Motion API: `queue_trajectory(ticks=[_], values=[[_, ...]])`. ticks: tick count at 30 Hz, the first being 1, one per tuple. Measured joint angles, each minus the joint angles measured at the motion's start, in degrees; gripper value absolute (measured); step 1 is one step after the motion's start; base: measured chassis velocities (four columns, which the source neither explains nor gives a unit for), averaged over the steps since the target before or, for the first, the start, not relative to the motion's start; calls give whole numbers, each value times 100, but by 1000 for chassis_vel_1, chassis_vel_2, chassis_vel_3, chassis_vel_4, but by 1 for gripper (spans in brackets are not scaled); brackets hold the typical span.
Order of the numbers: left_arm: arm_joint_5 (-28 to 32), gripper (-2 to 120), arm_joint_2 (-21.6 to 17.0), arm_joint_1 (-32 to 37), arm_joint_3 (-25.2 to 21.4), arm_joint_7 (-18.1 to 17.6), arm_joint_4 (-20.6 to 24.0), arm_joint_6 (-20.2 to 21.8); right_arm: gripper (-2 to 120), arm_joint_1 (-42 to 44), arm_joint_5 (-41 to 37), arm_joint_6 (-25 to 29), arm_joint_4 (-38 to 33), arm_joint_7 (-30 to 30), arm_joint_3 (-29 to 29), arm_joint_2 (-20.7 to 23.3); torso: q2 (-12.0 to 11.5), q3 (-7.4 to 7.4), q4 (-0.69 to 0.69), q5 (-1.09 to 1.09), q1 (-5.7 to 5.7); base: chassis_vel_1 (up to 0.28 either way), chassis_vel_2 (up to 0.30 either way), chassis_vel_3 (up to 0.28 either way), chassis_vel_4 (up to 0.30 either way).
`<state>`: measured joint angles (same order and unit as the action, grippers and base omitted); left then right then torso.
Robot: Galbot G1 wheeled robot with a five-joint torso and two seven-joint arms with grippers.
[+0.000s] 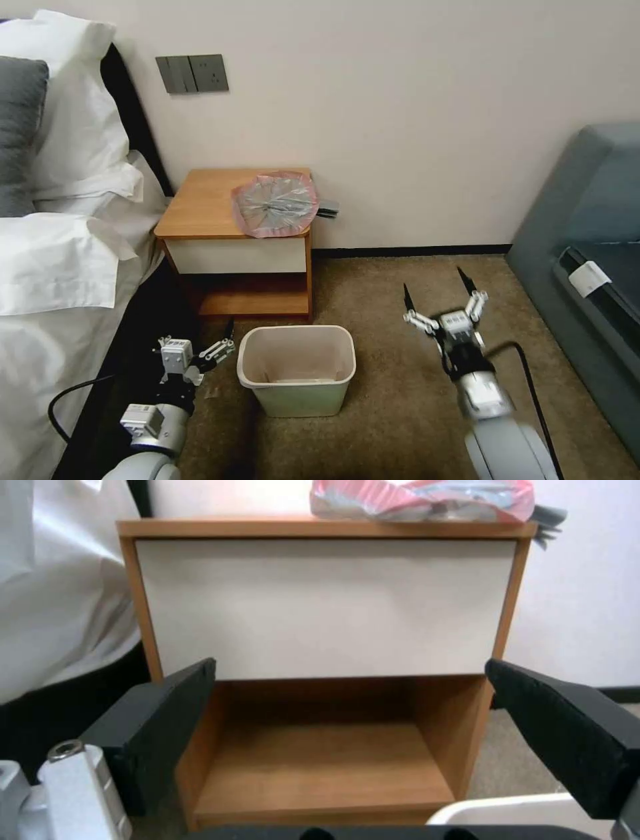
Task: Pick up the garbage bag from the table and place it over the trash can.
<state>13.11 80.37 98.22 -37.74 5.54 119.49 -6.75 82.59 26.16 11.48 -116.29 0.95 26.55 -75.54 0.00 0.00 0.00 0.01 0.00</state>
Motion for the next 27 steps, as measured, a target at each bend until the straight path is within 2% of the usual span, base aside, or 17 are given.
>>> queue_trajectory(ticks=[4,6,10,11,14,19,24,27], values=[[43,100,8,1,-72,-2,-30,-33,100,-394,453,-1,206,-59,-191,336,0,0,0,-1,0,0,0,0,0],[71,100,34,-8,-104,-38,-91,-35,100,-859,703,-5,528,-65,-502,645,0,0,0,-2,0,0,0,0,0],[79,100,80,-110,-131,-51,-148,-22,100,-1535,751,-60,1054,-62,-1002,861,0,0,1,-1,0,0,0,0,0],[79,100,80,-110,-131,-51,-148,-22,100,-1535,751,-60,1054,-62,-1002,861,0,0,1,-1,0,0,0,0,0],[154,100,122,-308,-185,-44,-220,51,100,-2293,959,-22,1759,-1,-1430,921,0,1,0,0,0,0,0,0,0],[261,100,166,-528,-241,-41,-294,114,100,-2900,1089,-12,2261,-5,-1794,944,0,0,-1,-2,0,0,0,0,0],[308,100,269,-778,-236,-425,-442,75,100,-3857,1077,40,3012,-115,-2240,845,0,1,1,-2,0,0,0,0,0],[333,100,282,-853,-246,-458,-491,97,100,-4298,1062,51,3381,-121,-2528,776,0,0,0,-2,0,0,0,0,0]])
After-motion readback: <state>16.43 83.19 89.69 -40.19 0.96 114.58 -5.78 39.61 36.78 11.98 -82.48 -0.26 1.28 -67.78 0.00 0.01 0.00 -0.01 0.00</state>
